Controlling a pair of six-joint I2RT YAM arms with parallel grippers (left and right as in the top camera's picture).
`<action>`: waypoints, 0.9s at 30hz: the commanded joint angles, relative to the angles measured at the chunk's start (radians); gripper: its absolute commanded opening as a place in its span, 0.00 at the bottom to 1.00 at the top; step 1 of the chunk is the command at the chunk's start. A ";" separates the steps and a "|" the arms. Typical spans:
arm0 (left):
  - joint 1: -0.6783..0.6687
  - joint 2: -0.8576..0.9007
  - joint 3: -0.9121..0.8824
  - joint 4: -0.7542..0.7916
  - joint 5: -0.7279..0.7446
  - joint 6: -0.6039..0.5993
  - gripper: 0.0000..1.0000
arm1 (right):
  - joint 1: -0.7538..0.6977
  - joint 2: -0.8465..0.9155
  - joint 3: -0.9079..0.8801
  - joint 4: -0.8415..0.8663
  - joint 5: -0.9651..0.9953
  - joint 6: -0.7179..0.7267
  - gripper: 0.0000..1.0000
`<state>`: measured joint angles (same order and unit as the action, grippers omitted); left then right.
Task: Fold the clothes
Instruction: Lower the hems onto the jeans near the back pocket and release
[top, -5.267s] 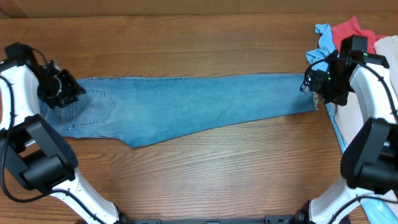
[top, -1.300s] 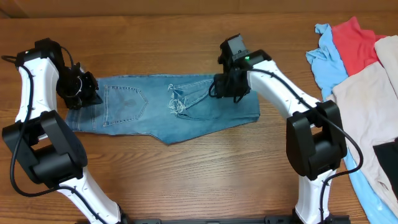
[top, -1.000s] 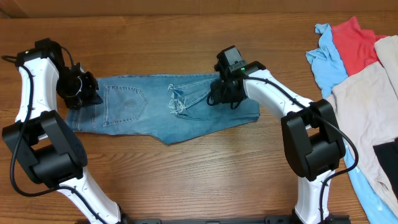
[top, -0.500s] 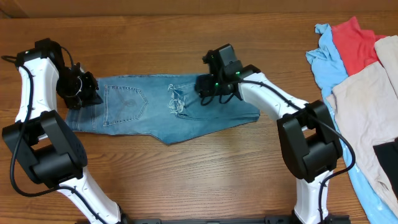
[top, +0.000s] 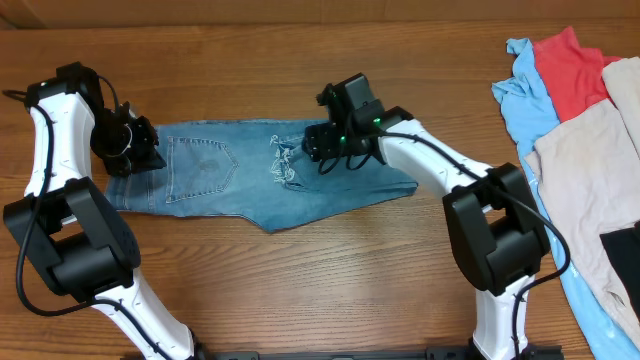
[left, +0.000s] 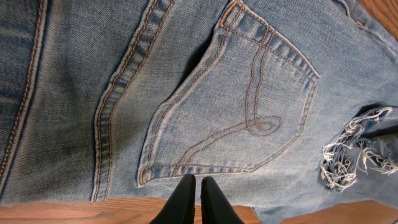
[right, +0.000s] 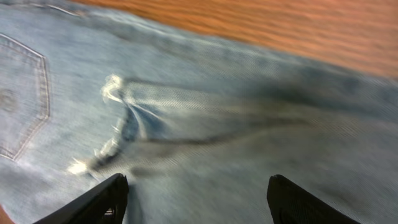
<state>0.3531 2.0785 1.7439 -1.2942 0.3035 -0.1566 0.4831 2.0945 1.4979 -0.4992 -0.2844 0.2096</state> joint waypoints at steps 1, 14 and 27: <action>-0.007 0.003 0.019 0.000 -0.001 0.007 0.09 | -0.013 -0.102 0.003 -0.029 -0.006 0.001 0.75; -0.007 0.003 0.019 0.008 0.000 0.006 0.10 | 0.071 0.056 0.000 0.001 -0.005 -0.003 0.29; -0.007 0.003 0.019 -0.011 -0.003 0.008 0.27 | 0.056 0.075 0.005 0.186 0.028 -0.005 0.56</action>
<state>0.3531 2.0785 1.7439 -1.2964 0.3035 -0.1539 0.5541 2.1830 1.4925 -0.2584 -0.2684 0.2089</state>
